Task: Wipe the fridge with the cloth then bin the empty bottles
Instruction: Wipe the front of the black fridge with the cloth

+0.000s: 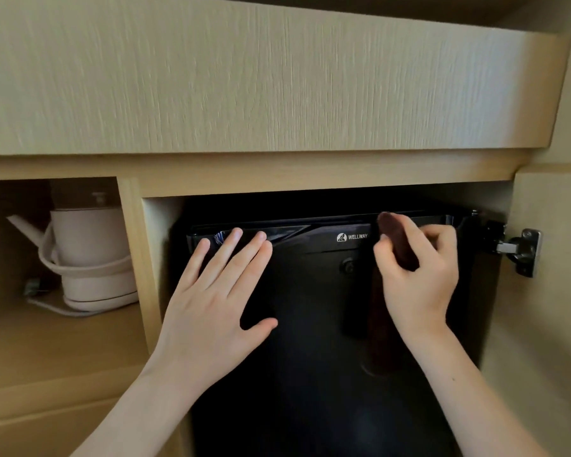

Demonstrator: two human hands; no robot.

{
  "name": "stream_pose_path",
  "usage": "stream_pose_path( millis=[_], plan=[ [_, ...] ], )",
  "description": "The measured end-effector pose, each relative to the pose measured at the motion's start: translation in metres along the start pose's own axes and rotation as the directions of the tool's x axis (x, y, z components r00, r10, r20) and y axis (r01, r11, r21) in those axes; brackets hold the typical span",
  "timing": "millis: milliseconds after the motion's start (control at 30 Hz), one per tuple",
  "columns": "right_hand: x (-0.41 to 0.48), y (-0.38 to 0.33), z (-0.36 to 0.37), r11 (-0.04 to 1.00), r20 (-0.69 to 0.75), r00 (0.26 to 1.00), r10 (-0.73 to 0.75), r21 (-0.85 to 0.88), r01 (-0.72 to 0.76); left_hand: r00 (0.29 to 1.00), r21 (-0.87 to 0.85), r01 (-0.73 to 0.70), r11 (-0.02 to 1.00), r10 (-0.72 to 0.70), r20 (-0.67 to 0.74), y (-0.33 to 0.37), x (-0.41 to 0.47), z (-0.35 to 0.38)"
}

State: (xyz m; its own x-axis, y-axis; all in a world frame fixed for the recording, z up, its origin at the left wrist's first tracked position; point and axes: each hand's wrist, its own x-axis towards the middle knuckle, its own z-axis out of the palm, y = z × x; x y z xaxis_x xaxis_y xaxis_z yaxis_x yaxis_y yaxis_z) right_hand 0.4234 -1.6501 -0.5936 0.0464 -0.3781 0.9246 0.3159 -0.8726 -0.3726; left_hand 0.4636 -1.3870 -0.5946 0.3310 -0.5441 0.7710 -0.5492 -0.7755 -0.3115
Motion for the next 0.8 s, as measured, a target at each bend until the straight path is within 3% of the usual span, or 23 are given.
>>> stream_pose_path(
  millis=[100, 233, 300, 400, 567, 800],
  plan=[
    [-0.003, -0.003, 0.000, 1.000, -0.009, 1.000, -0.008, 0.015, 0.008, 1.000, 0.015, -0.011, 1.000, 0.011, -0.001, 0.008, 0.002, 0.004],
    [-0.009, -0.021, 0.013, 0.972, 0.087, 0.969, -0.231, 0.050, 0.228, 0.998, 0.009, -0.041, 0.999, 0.041, -0.037, 0.020, 0.010, 0.011],
    [-0.006, -0.016, 0.013, 0.964, 0.100, 0.960, -0.262, 0.069, 0.256, 0.997, -0.008, -0.056, 0.998, 0.056, -0.051, 0.029, 0.016, 0.015],
    [-0.001, 0.004, 0.003, 0.979, 0.089, 0.976, -0.201, 0.043, 0.198, 0.998, -0.029, -0.040, 0.999, 0.038, -0.052, 0.036, 0.021, 0.019],
    [0.007, 0.056, -0.024, 0.998, -0.001, 0.999, 0.050, 0.036, -0.049, 0.997, -0.010, -0.049, 0.999, 0.048, -0.058, 0.034, 0.020, 0.023],
    [-0.001, 0.058, -0.016, 0.977, -0.159, 0.969, 0.191, 0.121, -0.173, 0.997, 0.021, -0.042, 0.999, 0.043, -0.060, 0.035, 0.021, 0.022]
  ],
)
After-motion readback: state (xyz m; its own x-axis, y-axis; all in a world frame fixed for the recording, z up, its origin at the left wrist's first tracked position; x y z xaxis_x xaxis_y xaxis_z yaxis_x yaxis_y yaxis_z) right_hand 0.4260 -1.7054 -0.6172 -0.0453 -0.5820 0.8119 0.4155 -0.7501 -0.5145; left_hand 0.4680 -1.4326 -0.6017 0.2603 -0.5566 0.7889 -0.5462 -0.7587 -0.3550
